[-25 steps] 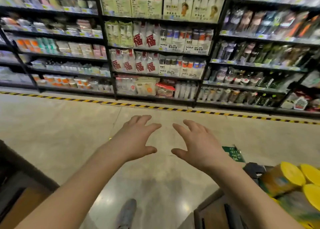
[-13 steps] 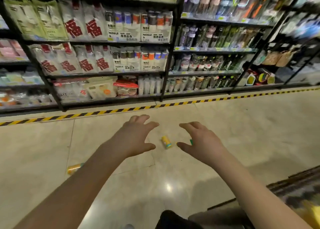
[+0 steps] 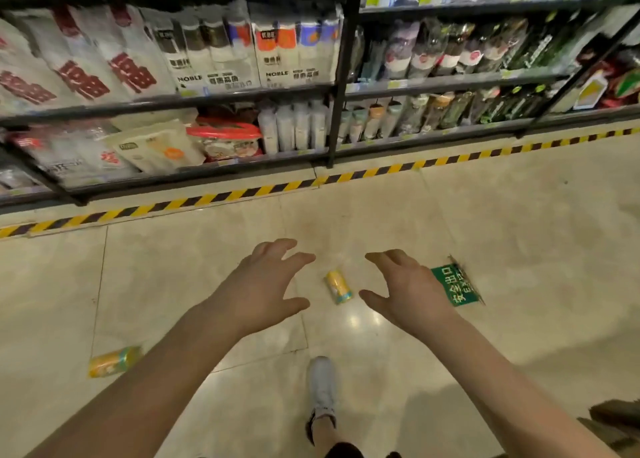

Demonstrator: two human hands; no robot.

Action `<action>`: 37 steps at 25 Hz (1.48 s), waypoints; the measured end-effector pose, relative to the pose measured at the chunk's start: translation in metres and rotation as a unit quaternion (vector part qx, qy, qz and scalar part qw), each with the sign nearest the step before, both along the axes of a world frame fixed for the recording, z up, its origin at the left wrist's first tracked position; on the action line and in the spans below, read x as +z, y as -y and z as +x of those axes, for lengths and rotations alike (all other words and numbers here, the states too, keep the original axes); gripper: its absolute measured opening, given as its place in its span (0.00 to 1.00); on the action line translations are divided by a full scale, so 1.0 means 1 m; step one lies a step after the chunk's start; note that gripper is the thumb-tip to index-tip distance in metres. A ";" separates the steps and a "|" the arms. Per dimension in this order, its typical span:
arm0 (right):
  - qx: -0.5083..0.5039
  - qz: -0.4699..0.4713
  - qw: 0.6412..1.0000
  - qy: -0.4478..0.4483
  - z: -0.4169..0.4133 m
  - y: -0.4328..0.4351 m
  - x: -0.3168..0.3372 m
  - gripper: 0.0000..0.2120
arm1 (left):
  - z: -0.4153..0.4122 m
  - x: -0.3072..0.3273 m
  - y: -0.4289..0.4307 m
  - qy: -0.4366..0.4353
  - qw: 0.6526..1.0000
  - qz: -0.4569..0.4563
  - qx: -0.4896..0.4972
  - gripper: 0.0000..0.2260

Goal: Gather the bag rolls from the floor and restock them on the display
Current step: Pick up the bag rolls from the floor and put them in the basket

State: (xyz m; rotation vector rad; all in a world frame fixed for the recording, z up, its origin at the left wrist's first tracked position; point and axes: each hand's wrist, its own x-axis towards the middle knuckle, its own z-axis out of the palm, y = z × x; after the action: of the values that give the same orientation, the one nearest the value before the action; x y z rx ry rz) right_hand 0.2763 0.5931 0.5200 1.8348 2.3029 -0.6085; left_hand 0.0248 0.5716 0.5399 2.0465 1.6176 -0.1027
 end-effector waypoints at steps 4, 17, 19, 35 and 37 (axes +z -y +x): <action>0.007 -0.050 0.999 0.004 -0.002 -0.097 -0.167 0.31 | 0.003 -0.154 -0.084 0.006 0.999 -0.045 0.009 0.32; -0.177 -0.092 0.978 0.065 -0.037 -0.163 -0.653 0.36 | -0.029 -0.558 -0.107 0.006 0.995 -0.096 -0.015 0.33; -0.184 -0.053 0.977 0.092 -0.037 -0.172 -0.672 0.36 | -0.037 -0.582 -0.114 0.014 0.996 -0.093 -0.004 0.33; 0.197 -0.071 0.944 -0.256 -0.410 -0.074 -0.576 0.35 | -0.332 -0.610 0.052 -0.055 0.808 -0.076 0.581 0.32; 0.260 -0.070 0.923 -0.274 -0.469 -0.051 -0.581 0.35 | -0.378 -0.622 0.089 -0.076 0.743 -0.056 0.662 0.33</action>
State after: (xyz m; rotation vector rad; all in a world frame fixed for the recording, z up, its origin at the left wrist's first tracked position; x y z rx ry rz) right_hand -0.1927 0.6439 -0.0608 0.9870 2.8215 -1.2665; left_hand -0.3536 0.4827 -0.0816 0.4126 2.6682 0.1517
